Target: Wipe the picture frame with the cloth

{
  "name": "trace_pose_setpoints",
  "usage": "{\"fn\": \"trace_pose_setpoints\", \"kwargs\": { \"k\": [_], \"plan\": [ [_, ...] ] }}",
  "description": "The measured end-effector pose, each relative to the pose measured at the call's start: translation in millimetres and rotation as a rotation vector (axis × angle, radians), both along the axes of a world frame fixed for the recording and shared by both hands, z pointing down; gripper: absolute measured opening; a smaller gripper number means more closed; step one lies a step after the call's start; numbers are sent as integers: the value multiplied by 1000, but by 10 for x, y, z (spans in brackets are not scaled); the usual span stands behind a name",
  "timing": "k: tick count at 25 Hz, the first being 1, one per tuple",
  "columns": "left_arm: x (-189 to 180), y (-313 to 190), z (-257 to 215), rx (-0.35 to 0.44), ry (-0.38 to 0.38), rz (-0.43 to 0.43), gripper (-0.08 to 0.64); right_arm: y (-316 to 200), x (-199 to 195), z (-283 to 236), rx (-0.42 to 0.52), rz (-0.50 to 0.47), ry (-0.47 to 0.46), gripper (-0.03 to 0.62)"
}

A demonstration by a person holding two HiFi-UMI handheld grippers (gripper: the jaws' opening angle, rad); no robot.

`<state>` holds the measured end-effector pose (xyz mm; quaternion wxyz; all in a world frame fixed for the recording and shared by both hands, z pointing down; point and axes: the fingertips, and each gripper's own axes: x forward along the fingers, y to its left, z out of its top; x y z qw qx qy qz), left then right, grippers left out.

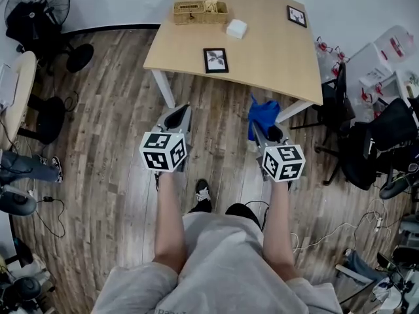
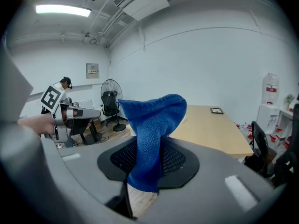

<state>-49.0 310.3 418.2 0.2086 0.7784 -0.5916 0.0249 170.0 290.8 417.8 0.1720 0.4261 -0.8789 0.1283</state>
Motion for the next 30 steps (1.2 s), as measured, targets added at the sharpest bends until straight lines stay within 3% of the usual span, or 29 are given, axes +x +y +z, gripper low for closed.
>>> {"fn": "trace_pose_setpoints", "kwargs": {
  "k": [13, 19, 30],
  "plan": [
    [-520, -707, 236, -43, -67, -57, 52, -917, -515, 274, -30, -38, -38, 112],
    [-695, -1298, 142, -34, -153, -81, 52, -1730, -712, 199, -13, -60, -88, 112],
    [-1034, -2364, 125, -102, -191, -129, 52, -3015, -1214, 253, -53, -155, -91, 112]
  ]
}}
